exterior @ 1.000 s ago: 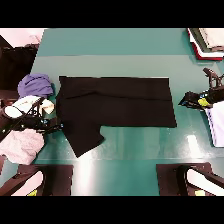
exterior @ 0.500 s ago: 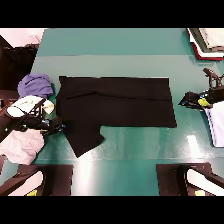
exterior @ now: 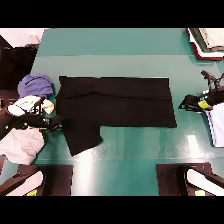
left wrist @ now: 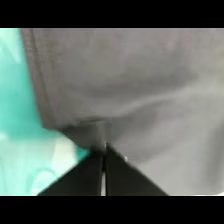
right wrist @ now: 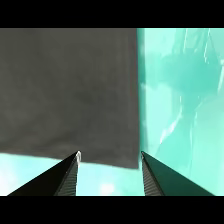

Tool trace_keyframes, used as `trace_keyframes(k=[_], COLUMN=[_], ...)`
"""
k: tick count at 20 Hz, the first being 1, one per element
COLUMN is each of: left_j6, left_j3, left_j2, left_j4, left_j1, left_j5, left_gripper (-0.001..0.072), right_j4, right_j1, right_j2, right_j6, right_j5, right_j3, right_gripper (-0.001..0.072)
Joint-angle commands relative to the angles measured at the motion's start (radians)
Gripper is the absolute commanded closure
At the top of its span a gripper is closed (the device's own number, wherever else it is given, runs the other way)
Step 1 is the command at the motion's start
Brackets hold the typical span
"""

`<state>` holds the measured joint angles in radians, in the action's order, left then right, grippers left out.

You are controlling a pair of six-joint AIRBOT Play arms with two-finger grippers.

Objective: Fold the shirts.

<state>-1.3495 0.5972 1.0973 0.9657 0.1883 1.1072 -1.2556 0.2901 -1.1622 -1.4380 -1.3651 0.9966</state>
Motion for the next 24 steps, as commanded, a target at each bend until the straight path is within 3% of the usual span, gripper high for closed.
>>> trace_keyframes(k=[1, 7, 13, 16, 17, 18, 19, 21, 24], left_j6=[0.048, 0.049, 0.048, 0.048, 0.048, 0.049, 0.049, 0.076, 0.074], left_j3=[0.066, 0.090, 0.089, 0.090, 0.090, 0.089, 0.090, 0.090, 0.089], left_j2=[-0.022, -0.024, -0.024, -0.024, -0.024, -0.024, -0.024, -0.025, -0.087], left_j4=[-0.028, -0.031, -0.032, -0.032, -0.031, -0.031, -0.031, -0.026, -0.004], left_j1=[0.000, 0.000, 0.000, 0.000, 0.000, 0.000, 0.000, 0.000, 0.000], left_j5=[0.107, 0.131, 0.133, 0.133, 0.133, 0.134, 0.136, 0.178, 0.292], left_gripper=[0.0681, 0.0680, 0.0680, 0.0680, 0.0680, 0.0680, 0.0680, 0.0682, 0.0682], right_j4=[0.000, 0.053, 0.140, 0.166, 0.164, 0.162, 0.162, 0.127, -0.054], right_j1=[0.040, 0.081, 0.081, 0.080, 0.080, 0.080, 0.080, 0.081, 0.082], right_j2=[0.000, 0.000, 0.000, 0.000, 0.000, 0.000, 0.000, 0.001, 0.034], right_j6=[0.019, 0.030, 0.033, 0.033, 0.034, 0.034, 0.043, 0.061, 0.061], right_j5=[-0.034, 0.079, 0.211, 0.241, 0.246, 0.246, 0.241, 0.180, -0.030], right_j3=[-0.087, -0.302, -0.340, -0.340, -0.340, -0.340, -0.340, -0.318, -0.225], right_gripper=[0.0252, 0.0253, 0.0267, 0.0398, 0.0473, 0.0628, 0.0694, 0.0696, 0.0696])
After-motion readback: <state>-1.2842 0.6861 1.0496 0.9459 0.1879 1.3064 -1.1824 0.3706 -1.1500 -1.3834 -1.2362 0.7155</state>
